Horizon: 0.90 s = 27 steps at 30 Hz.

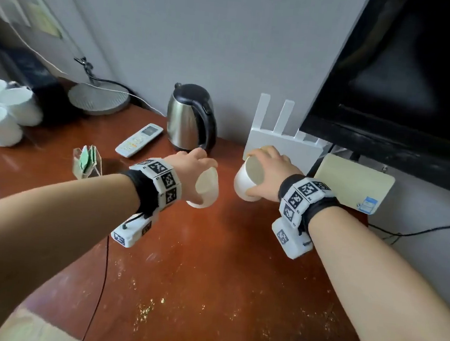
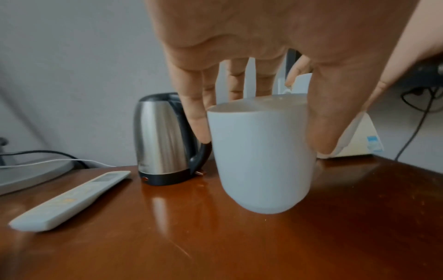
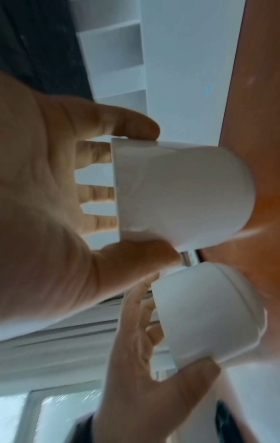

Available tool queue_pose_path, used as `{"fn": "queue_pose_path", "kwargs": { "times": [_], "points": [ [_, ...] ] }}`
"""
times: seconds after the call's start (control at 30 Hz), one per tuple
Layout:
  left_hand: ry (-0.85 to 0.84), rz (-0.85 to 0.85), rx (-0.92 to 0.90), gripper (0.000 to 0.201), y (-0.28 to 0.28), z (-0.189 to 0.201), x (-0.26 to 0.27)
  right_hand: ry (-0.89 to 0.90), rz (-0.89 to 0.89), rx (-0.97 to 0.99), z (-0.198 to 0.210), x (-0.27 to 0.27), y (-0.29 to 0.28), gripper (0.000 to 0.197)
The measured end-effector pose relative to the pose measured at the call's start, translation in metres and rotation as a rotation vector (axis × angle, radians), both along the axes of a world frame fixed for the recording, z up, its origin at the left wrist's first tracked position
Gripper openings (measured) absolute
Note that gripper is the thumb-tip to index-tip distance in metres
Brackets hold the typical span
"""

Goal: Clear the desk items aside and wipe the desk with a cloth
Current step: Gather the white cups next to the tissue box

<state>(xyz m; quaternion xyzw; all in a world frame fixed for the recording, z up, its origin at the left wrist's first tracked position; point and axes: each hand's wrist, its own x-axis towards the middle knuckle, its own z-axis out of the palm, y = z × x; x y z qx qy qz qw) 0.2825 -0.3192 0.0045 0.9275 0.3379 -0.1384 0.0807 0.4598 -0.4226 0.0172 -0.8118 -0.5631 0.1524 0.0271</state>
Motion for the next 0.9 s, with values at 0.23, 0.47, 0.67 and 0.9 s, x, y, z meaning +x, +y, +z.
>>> {"fn": "queue_pose_path", "kwargs": {
  "times": [0.23, 0.47, 0.67, 0.9],
  "points": [
    [-0.085, 0.049, 0.088, 0.086, 0.005, 0.038, -0.062, -0.062, 0.123, 0.036, 0.035, -0.056, 0.003, 0.082],
    [-0.098, 0.067, 0.119, 0.084, 0.047, 0.045, -0.153, -0.093, 0.196, 0.066, 0.051, -0.149, 0.042, 0.082],
    [-0.082, 0.062, 0.100, 0.085, 0.103, 0.045, -0.255, -0.121, 0.264, 0.059, 0.054, -0.259, 0.105, 0.080],
    [-0.036, 0.180, 0.130, 0.088, 0.153, 0.048, -0.360, -0.123, 0.371, 0.031, 0.046, -0.358, 0.163, 0.078]
  ]
}}
